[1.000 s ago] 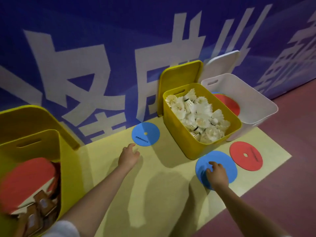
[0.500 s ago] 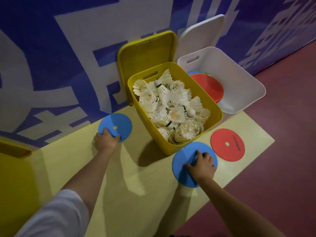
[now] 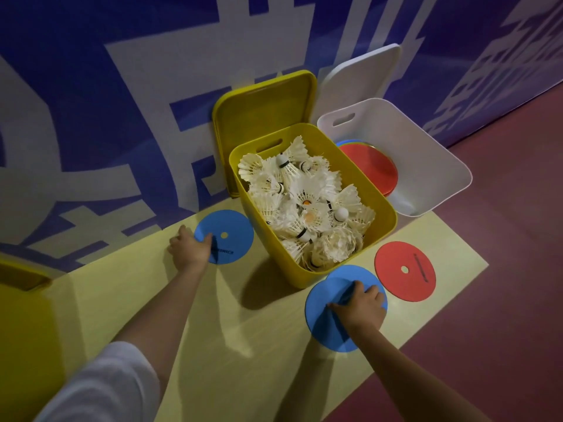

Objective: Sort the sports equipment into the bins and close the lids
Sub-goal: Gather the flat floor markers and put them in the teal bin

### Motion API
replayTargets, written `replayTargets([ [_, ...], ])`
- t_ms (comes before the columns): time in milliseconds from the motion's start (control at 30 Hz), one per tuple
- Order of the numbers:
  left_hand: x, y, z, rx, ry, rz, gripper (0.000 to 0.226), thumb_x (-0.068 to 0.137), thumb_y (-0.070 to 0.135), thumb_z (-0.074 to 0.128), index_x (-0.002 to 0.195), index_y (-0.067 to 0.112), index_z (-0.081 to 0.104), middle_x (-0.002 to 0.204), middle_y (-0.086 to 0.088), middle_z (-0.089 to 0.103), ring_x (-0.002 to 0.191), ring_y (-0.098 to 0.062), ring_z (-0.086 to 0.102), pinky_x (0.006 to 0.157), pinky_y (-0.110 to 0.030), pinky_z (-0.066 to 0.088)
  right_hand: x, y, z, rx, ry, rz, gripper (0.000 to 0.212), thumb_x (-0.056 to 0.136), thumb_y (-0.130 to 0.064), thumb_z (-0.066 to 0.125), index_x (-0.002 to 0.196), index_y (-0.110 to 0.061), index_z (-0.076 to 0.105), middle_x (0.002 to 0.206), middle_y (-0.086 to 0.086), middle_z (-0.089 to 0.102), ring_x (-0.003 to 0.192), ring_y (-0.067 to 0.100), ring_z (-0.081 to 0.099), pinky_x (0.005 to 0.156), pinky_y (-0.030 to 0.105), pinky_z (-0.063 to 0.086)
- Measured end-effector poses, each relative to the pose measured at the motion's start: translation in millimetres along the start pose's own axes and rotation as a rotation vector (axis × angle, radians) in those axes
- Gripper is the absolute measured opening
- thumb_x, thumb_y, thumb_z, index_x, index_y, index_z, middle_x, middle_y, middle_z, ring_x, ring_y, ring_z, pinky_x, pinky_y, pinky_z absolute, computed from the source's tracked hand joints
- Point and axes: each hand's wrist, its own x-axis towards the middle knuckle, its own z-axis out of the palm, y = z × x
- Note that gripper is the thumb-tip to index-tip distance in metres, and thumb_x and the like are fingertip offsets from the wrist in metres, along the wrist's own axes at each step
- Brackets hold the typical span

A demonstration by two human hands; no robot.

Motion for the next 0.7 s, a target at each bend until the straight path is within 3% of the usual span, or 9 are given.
replayTargets([
  [100, 6.0, 16.9, 8.2, 0.203, -0.132, 0.144, 0.084, 0.079, 0.040, 0.073, 0.146, 0.019, 0.027, 0.135, -0.020, 0.041, 0.124, -0.039, 0.036, 0.097, -0.047, 0.040, -1.1, -2.4, 1.4, 0.022, 0.007, 0.012, 0.075, 0.076, -0.060, 0.065, 0.131, -0.019, 0.033, 0.128, 0.011, 0.036, 0.120, 0.032, 0.034, 0.091, 0.042, 0.040],
  [167, 9.1, 18.1, 11.1, 0.299, -0.141, 0.145, 0.085, 0.076, 0.037, 0.076, 0.144, 0.023, 0.028, 0.130, -0.022, 0.042, 0.120, -0.039, 0.037, 0.091, -0.045, 0.043, -2.5, -4.0, 1.6, 0.054, -0.003, 0.027, 0.073, 0.077, -0.057, 0.065, 0.130, -0.018, 0.032, 0.126, 0.010, 0.039, 0.118, 0.032, 0.038, 0.088, 0.042, 0.039],
  [267, 14.9, 7.9, 4.5, 0.166, -0.119, 0.050, 0.068, 0.079, 0.023, 0.070, 0.137, 0.019, 0.035, 0.121, -0.023, 0.049, 0.113, -0.041, 0.045, 0.083, -0.046, 0.048, -6.8, -2.7, 3.2, 0.106, -0.001, 0.037, 0.067, 0.079, -0.053, 0.066, 0.126, -0.016, 0.035, 0.119, 0.009, 0.046, 0.111, 0.032, 0.046, 0.081, 0.043, 0.043],
  [333, 11.5, -6.7, -1.5, 0.069, -0.147, 0.077, 0.055, 0.084, 0.016, 0.058, 0.135, 0.019, 0.040, 0.114, -0.020, 0.057, 0.103, -0.041, 0.054, 0.077, -0.043, 0.049, -13.9, 2.2, 5.0, 0.198, -0.019, 0.043, 0.058, 0.083, -0.043, 0.064, 0.126, -0.015, 0.037, 0.116, 0.010, 0.048, 0.103, 0.032, 0.052, 0.076, 0.044, 0.049],
  [400, -1.4, -21.1, -9.7, -0.091, -0.139, 0.138, 0.057, 0.085, 0.005, 0.052, 0.139, 0.018, 0.042, 0.112, -0.018, 0.059, 0.099, -0.039, 0.058, 0.071, -0.038, 0.047, -23.0, 6.0, 6.6, 0.308, -0.052, 0.004, 0.052, 0.089, -0.029, 0.059, 0.134, -0.015, 0.036, 0.119, 0.010, 0.051, 0.100, 0.033, 0.056, 0.073, 0.042, 0.049],
  [533, -31.4, -42.4, -44.1, -0.367, -0.099, 0.086, 0.062, 0.087, -0.003, 0.049, 0.144, 0.014, 0.036, 0.129, -0.010, 0.055, 0.116, -0.031, 0.053, 0.085, -0.034, 0.044, -60.7, -2.3, 12.3, 0.610, -0.046, -0.116, 0.044, 0.091, -0.010, 0.056, 0.133, -0.014, 0.045, 0.125, 0.010, 0.057, 0.111, 0.031, 0.055, 0.083, 0.037, 0.043],
  [700, -58.0, -64.2, -121.4, -0.570, -0.110, 0.108, 0.052, 0.092, 0.004, 0.047, 0.140, 0.024, 0.042, 0.127, -0.002, 0.056, 0.107, -0.021, 0.055, 0.083, -0.033, 0.048, -118.5, -47.4, 24.3, 0.919, -0.122, -0.193, 0.038, 0.091, -0.006, 0.054, 0.126, -0.020, 0.052, 0.123, 0.002, 0.057, 0.117, 0.028, 0.053, 0.093, 0.039, 0.046],
])
